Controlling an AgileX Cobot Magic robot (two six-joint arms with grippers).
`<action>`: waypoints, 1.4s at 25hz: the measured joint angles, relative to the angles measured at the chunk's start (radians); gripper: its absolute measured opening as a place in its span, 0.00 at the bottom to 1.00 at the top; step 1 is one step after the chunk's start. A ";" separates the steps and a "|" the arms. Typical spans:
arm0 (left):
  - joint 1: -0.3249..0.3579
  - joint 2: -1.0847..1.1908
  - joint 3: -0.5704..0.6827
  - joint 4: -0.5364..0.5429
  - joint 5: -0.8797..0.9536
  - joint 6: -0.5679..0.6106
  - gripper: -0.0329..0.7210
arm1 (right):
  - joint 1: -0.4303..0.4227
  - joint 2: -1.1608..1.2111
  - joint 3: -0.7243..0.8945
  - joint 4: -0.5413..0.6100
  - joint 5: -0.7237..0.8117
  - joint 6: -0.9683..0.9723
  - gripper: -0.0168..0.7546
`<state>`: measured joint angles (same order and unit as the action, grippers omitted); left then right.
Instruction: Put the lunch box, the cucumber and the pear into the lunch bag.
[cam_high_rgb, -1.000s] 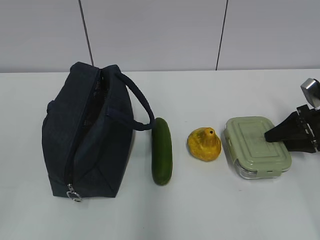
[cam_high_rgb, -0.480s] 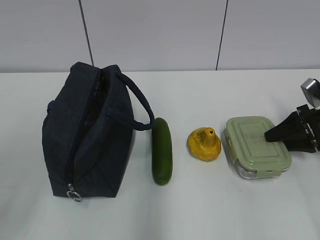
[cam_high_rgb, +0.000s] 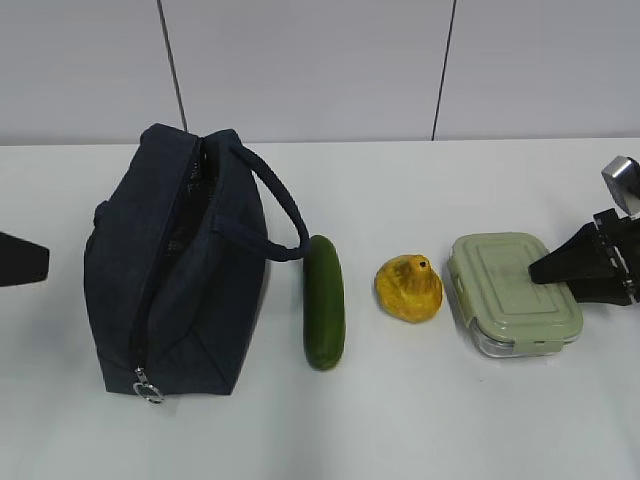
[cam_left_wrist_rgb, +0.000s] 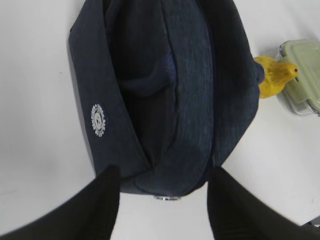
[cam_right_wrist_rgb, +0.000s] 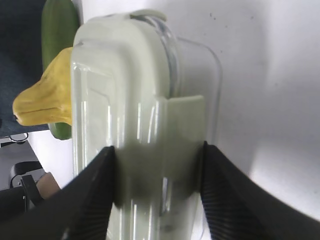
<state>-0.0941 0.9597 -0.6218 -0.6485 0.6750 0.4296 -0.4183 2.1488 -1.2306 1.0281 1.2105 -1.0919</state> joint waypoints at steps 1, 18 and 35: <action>0.000 0.032 -0.022 -0.011 -0.001 0.020 0.50 | 0.000 0.000 0.000 0.000 0.000 0.000 0.53; 0.000 0.360 -0.160 -0.080 0.059 0.120 0.49 | 0.000 0.000 0.000 0.002 0.000 0.000 0.53; 0.000 0.405 -0.161 -0.227 0.094 0.304 0.06 | 0.000 0.000 0.000 0.002 0.000 0.000 0.53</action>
<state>-0.0941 1.3644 -0.7830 -0.8753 0.7688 0.7340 -0.4183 2.1488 -1.2306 1.0297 1.2105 -1.0919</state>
